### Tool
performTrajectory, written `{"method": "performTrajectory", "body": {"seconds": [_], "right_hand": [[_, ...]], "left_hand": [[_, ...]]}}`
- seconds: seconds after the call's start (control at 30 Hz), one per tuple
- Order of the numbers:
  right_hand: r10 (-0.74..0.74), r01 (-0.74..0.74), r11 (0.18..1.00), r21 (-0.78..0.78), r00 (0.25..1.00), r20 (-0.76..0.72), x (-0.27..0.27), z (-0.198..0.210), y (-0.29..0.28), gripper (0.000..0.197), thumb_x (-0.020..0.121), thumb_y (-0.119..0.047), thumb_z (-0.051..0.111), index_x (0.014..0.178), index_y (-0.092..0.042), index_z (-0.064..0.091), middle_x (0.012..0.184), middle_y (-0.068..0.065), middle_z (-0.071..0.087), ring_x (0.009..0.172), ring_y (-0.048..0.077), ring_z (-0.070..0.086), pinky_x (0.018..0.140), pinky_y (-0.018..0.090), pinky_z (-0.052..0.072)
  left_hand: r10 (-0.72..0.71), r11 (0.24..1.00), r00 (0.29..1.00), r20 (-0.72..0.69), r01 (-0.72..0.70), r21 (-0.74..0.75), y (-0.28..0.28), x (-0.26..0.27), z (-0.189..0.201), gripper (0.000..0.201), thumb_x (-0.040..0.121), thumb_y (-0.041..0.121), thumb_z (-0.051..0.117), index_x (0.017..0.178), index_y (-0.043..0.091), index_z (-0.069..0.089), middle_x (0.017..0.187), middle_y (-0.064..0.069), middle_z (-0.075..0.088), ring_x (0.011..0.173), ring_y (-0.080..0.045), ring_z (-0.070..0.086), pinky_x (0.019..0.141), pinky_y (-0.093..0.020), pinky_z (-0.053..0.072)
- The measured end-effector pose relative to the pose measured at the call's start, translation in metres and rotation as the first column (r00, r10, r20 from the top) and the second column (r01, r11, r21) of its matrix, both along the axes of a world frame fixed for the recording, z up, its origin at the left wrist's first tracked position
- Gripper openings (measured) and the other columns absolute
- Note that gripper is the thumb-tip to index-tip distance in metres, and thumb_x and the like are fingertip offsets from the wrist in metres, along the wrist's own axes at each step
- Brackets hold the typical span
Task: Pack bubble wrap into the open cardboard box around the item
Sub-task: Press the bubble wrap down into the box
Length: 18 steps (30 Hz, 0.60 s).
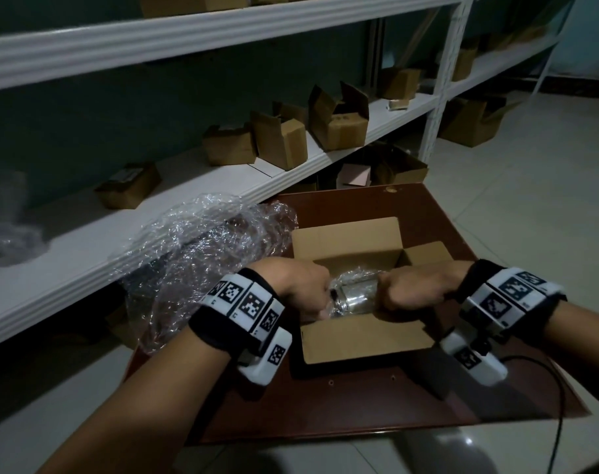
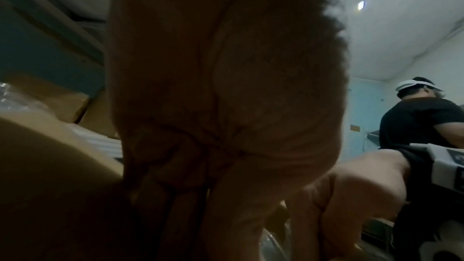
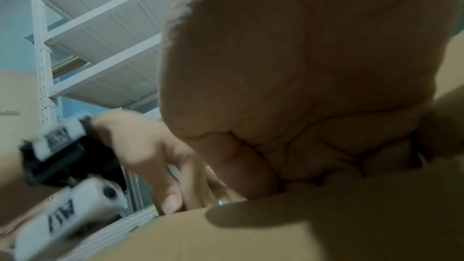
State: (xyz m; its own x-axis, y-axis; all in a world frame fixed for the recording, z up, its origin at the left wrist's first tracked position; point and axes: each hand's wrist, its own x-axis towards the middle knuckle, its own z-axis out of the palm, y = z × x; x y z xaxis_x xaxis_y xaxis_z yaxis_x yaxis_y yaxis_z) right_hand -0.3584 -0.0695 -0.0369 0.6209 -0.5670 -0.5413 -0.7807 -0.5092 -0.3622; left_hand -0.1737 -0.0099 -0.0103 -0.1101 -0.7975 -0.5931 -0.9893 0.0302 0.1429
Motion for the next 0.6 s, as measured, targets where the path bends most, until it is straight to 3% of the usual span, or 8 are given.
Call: {"method": "performTrajectory", "body": {"seconds": [0.07, 0.13, 0.2, 0.27, 0.33, 0.4, 0.5, 0.6], "right_hand": [[0.043, -0.043, 0.999, 0.004, 0.999, 0.004, -0.002, 0.0, -0.002, 0.016, 0.101, -0.01, 0.052, 0.093, -0.022, 0.059, 0.083, -0.011, 0.053, 0.067, -0.003, 0.045, 0.063, 0.01, 0.038], [0.077, -0.08, 0.994, 0.068, 0.996, 0.037, -0.006, 0.004, -0.003, 0.021, 0.098, 0.002, 0.047, 0.095, -0.008, 0.065, 0.079, -0.003, 0.06, 0.056, -0.003, 0.051, 0.056, 0.01, 0.038], [0.126, -0.132, 0.988, 0.077, 0.989, 0.083, -0.011, 0.015, 0.0, 0.045, 0.095, 0.005, 0.046, 0.085, -0.031, 0.071, 0.073, -0.014, 0.066, 0.058, -0.006, 0.057, 0.059, 0.01, 0.041], [0.153, -0.165, 0.983, 0.076, 0.977, 0.146, -0.018, 0.027, 0.002, 0.051, 0.096, 0.001, 0.049, 0.079, -0.042, 0.071, 0.079, -0.022, 0.07, 0.072, -0.007, 0.063, 0.068, 0.014, 0.046], [0.141, -0.152, 0.988, 0.037, 0.968, 0.207, -0.024, 0.038, 0.002, 0.036, 0.098, -0.006, 0.058, 0.092, -0.035, 0.077, 0.09, -0.023, 0.074, 0.085, -0.004, 0.068, 0.077, 0.019, 0.054], [0.068, -0.047, 0.995, -0.085, 0.961, 0.266, -0.028, 0.051, -0.001, 0.023, 0.096, -0.01, 0.066, 0.099, -0.027, 0.081, 0.088, -0.021, 0.076, 0.084, -0.005, 0.07, 0.076, 0.021, 0.059], [-0.008, 0.097, 0.951, -0.293, 0.957, 0.289, -0.029, 0.063, -0.005, 0.016, 0.095, -0.012, 0.067, 0.097, -0.018, 0.082, 0.083, -0.008, 0.077, 0.072, 0.001, 0.072, 0.07, 0.026, 0.062], [-0.065, 0.129, 0.943, -0.308, 0.975, 0.211, -0.023, 0.06, 0.001, 0.009, 0.096, -0.022, 0.067, 0.089, -0.023, 0.073, 0.081, -0.008, 0.07, 0.072, 0.005, 0.07, 0.062, 0.021, 0.056]], "left_hand": [[-0.005, 1.0, 1.0, 0.024, 0.004, 0.027, 0.0, -0.002, -0.002, 0.01, 0.096, 0.013, 0.063, 0.09, 0.01, 0.07, 0.088, -0.003, 0.066, 0.079, -0.017, 0.061, 0.064, -0.031, 0.047], [-0.015, 0.998, 0.999, 0.047, 0.012, 0.061, 0.002, -0.004, -0.004, 0.014, 0.095, 0.01, 0.059, 0.102, 0.008, 0.071, 0.107, -0.007, 0.07, 0.096, -0.023, 0.067, 0.076, -0.035, 0.054], [-0.018, 0.997, 0.998, 0.056, 0.014, 0.073, 0.004, -0.005, -0.004, 0.021, 0.096, 0.01, 0.056, 0.113, 0.009, 0.069, 0.121, -0.009, 0.068, 0.112, -0.027, 0.065, 0.085, -0.037, 0.055], [-0.012, 0.997, 0.999, 0.032, 0.01, 0.075, 0.006, -0.005, -0.001, 0.022, 0.105, 0.025, 0.053, 0.114, 0.011, 0.067, 0.122, -0.006, 0.066, 0.11, -0.025, 0.063, 0.087, -0.038, 0.05], [0.014, 0.995, 1.0, -0.007, -0.013, 0.102, 0.008, -0.006, 0.002, 0.044, 0.107, 0.054, 0.042, 0.118, 0.019, 0.065, 0.127, -0.006, 0.063, 0.111, -0.02, 0.057, 0.091, -0.033, 0.042], [0.011, 0.992, 0.999, -0.032, -0.007, 0.127, 0.01, -0.006, 0.002, 0.068, 0.099, 0.071, 0.039, 0.14, 0.02, 0.059, 0.142, -0.006, 0.059, 0.119, -0.018, 0.053, 0.098, -0.033, 0.037], [0.001, 0.994, 0.999, -0.051, 0.005, 0.107, 0.01, -0.007, -0.004, 0.079, 0.087, 0.074, 0.061, 0.145, 0.022, 0.054, 0.133, 0.005, 0.06, 0.113, -0.019, 0.055, 0.095, -0.031, 0.04], [0.005, 0.997, 1.0, -0.031, -0.002, 0.074, 0.011, -0.012, -0.003, 0.077, 0.088, 0.068, 0.067, 0.145, 0.018, 0.052, 0.113, 0.004, 0.05, 0.104, -0.018, 0.048, 0.089, -0.03, 0.037]]}}
